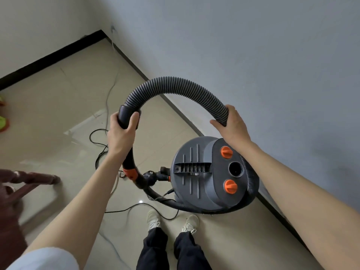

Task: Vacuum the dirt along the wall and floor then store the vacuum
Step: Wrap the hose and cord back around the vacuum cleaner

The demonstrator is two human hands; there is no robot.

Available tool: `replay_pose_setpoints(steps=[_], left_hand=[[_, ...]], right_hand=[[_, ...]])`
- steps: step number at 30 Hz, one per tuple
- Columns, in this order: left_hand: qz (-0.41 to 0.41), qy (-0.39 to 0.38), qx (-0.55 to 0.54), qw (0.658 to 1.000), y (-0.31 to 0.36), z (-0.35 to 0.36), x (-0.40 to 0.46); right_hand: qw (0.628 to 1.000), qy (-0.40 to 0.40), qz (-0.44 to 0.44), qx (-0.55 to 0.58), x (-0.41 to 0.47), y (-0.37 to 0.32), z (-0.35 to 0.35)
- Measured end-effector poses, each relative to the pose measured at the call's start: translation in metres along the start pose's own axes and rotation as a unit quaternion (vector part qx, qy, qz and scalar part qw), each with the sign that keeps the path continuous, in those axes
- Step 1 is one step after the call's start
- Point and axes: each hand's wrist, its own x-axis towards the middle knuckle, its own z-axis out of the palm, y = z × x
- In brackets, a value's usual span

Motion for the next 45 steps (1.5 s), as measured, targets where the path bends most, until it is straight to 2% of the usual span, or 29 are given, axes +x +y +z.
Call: replay_pose_setpoints(steps=[9, 18, 21, 24, 27, 29, 32, 37, 40, 43, 45], left_hand=[[-0.010, -0.089, 0.074, 0.993, -0.031, -0.003, 0.029], [-0.138, -0.194, -0.002, 0.971, -0.120, 0.048, 0.003], [-0.152, -0.230, -0.011, 0.961, -0.142, 0.075, -0.006], [-0.167, -0.236, -0.025, 0.957, -0.161, 0.096, -0.010], [-0.156, -0.263, 0.012, 0.952, -0.178, 0.121, -0.025], [-0.144, -0.254, 0.022, 0.956, -0.180, 0.134, -0.036], [-0.153, -0.227, 0.025, 0.962, -0.189, 0.138, -0.038], [-0.146, -0.279, 0.075, 0.946, -0.206, 0.130, -0.049], [-0.149, -0.272, 0.086, 0.947, -0.213, 0.126, -0.056], [-0.155, -0.302, 0.107, 0.934, -0.218, 0.123, -0.057], [-0.204, -0.297, 0.051, 0.931, -0.216, 0.126, -0.053]], right_hand=[[0.997, -0.024, 0.056, -0.052, 0.022, 0.025, 0.044], [0.976, -0.085, 0.076, -0.185, 0.059, 0.080, 0.112], [0.970, -0.082, 0.068, -0.218, 0.072, 0.100, 0.118], [0.970, -0.097, 0.044, -0.219, 0.086, 0.105, 0.125], [0.962, -0.221, 0.014, -0.159, 0.084, 0.094, 0.157], [0.945, -0.274, -0.011, -0.176, 0.072, 0.085, 0.182], [0.927, -0.282, -0.057, -0.241, 0.061, 0.078, 0.200], [0.900, -0.318, -0.117, -0.273, 0.058, 0.062, 0.217], [0.877, -0.342, -0.143, -0.305, 0.053, 0.054, 0.229], [0.894, -0.325, -0.142, -0.273, 0.047, 0.049, 0.239], [0.905, -0.314, -0.141, -0.249, 0.043, 0.045, 0.245]])
